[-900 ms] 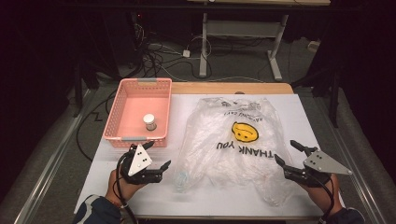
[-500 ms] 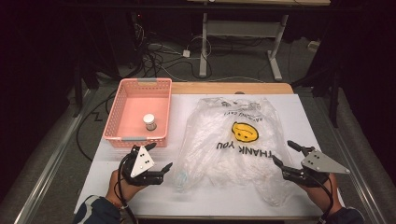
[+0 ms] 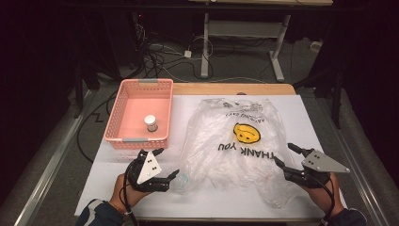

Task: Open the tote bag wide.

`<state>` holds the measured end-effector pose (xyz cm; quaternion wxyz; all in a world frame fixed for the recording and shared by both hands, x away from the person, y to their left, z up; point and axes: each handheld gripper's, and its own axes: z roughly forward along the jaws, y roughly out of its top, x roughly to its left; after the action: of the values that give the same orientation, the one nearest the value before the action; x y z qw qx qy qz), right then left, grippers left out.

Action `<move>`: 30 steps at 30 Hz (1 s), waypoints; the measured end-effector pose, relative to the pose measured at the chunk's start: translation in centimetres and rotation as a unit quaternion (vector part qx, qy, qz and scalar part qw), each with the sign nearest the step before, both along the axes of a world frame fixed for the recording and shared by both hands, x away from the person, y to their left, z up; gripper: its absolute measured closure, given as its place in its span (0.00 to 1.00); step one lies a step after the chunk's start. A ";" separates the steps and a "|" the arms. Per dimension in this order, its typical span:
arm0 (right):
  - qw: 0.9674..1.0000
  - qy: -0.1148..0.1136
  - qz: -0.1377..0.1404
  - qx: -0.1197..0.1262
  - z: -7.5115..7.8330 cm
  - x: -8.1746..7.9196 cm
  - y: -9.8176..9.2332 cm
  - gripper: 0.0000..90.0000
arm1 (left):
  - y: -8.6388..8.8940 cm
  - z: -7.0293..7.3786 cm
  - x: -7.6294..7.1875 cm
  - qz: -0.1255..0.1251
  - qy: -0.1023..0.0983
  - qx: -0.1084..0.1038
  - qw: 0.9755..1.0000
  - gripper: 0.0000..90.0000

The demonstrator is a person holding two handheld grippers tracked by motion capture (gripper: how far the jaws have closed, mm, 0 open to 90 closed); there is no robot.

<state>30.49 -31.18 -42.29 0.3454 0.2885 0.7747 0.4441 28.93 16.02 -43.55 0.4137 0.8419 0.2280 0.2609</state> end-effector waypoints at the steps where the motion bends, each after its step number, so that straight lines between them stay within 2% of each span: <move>1: 1.000 0.002 0.000 -0.004 0.0 0.0 0.0 0.39 | 0.0 0.0 0.0 0.000 0.000 0.000 1.000 0.18; 3: 1.000 0.008 -0.005 -0.012 -0.2 0.1 0.1 0.39 | -0.4 0.0 -0.2 -0.006 -0.003 0.005 1.000 0.18; 5: 1.000 0.008 -0.009 -0.016 -0.2 0.2 0.0 0.39 | -0.8 0.0 -0.4 -0.014 0.002 0.000 1.000 0.18; 6: 1.000 0.011 -0.016 -0.016 -0.3 0.2 0.0 0.39 | -1.2 -0.1 -0.5 -0.022 0.015 -0.004 1.000 0.18; 10: 0.999 0.012 -0.043 -0.024 -0.5 0.8 -0.7 0.39 | -1.9 -0.4 -0.5 -0.036 0.031 -0.005 0.999 0.19; 12: 0.998 0.018 -0.058 -0.029 -0.8 1.3 -1.2 0.40 | -2.3 -0.8 -0.5 -0.046 0.042 0.003 0.998 0.19; 13: 0.997 0.021 -0.063 -0.030 -0.9 1.5 -1.5 0.40 | -2.9 -1.2 -0.5 -0.060 0.050 0.020 0.997 0.19; 15: 0.996 0.029 -0.075 -0.033 -1.2 2.2 -2.0 0.41 | -3.4 -1.8 -0.3 -0.074 0.061 0.036 0.995 0.22; 18: 0.994 0.037 -0.090 -0.041 -1.5 3.8 -2.8 0.44 | -3.7 -2.2 0.1 -0.078 0.072 0.042 0.993 0.30; 19: 0.994 0.047 -0.092 -0.035 -1.6 4.6 -3.1 0.44 | -3.8 -2.4 0.4 -0.085 0.089 0.042 0.992 0.35; 21: 0.992 0.067 -0.103 -0.014 -1.8 6.1 -3.7 0.46 | -3.9 -2.7 0.7 -0.097 0.104 0.043 0.989 0.43; 22: 0.992 0.067 -0.103 -0.014 -1.8 6.1 -3.7 0.46 | -3.9 -2.7 0.7 -0.097 0.104 0.043 0.989 0.49; 23: 0.990 0.089 -0.111 -0.009 -2.2 7.7 -4.2 0.47 | -4.2 -2.9 0.8 -0.108 0.118 0.059 0.985 0.53; 24: 0.988 0.094 -0.119 -0.010 -2.5 8.4 -4.3 0.49 | -4.3 -3.0 0.9 -0.113 0.124 0.065 0.984 0.54; 25: 0.988 0.094 -0.119 -0.010 -2.5 8.4 -4.3 0.49 | -4.3 -3.0 0.9 -0.113 0.124 0.065 0.984 0.60; 26: 0.985 0.120 -0.122 0.000 -2.9 10.2 -4.6 0.51 | -4.5 -3.2 1.0 -0.124 0.138 0.075 0.980 0.64; 27: 0.984 0.124 -0.128 0.001 -3.2 10.9 -4.7 0.52 | -4.6 -3.3 1.1 -0.127 0.144 0.081 0.978 0.64; 29: 0.981 0.140 -0.134 -0.002 -3.6 12.5 -4.7 0.55 | -4.9 -3.6 1.2 -0.128 0.157 0.094 0.975 0.73; 30: 0.980 0.148 -0.134 -0.004 -3.9 13.2 -4.6 0.57 | -4.8 -3.7 1.3 -0.130 0.161 0.090 0.974 0.75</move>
<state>43.69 -35.75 -46.15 0.2839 0.4508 0.7734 0.3435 30.20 11.22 -47.24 0.3245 0.9291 0.1557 0.0850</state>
